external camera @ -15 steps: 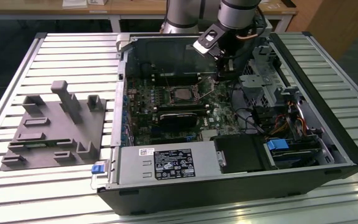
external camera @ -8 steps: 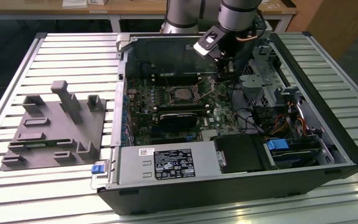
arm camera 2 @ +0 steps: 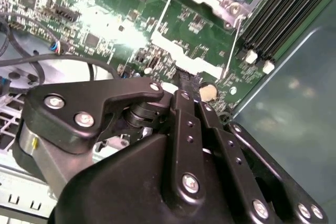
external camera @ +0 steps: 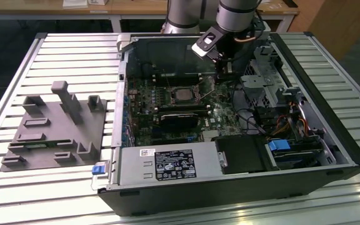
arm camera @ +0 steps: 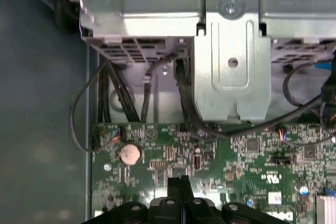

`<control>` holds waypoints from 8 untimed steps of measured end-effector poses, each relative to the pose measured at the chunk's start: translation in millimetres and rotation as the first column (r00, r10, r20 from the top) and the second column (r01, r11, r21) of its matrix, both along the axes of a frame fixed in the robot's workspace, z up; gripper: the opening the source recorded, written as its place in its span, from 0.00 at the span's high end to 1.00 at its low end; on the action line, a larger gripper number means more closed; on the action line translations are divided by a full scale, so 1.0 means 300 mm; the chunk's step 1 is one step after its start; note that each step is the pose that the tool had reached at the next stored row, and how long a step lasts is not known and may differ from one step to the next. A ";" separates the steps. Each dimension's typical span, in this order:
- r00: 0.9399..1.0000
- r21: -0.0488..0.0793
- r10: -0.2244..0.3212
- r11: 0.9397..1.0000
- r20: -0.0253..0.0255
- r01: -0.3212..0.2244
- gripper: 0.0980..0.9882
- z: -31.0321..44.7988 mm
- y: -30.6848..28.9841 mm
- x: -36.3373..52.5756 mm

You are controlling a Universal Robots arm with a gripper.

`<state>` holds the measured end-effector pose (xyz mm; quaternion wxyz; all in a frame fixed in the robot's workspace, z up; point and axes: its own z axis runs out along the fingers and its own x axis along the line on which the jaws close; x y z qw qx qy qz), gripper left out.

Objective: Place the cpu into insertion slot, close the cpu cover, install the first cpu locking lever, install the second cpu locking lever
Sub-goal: 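Close the cpu cover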

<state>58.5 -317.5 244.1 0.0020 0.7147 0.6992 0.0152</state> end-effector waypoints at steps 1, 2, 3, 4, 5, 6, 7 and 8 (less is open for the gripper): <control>1.000 0.000 0.000 1.000 0.000 0.000 0.99 0.000 0.000 -0.007; 1.000 0.000 0.000 1.000 0.000 0.000 0.99 0.000 0.000 -0.015; 1.000 0.000 0.000 1.000 0.000 0.000 0.99 0.000 0.000 -0.024; 1.000 0.000 0.000 1.000 0.000 0.000 0.99 0.000 0.000 -0.033; 1.000 0.000 0.000 1.000 0.000 0.000 0.99 0.000 0.000 -0.042; 1.000 0.000 0.000 1.000 0.000 0.000 0.99 0.000 0.000 -0.053; 1.000 0.000 0.000 1.000 0.000 0.000 0.99 0.000 0.000 -0.062; 1.000 0.000 0.000 1.000 0.000 0.000 0.99 0.000 0.000 -0.071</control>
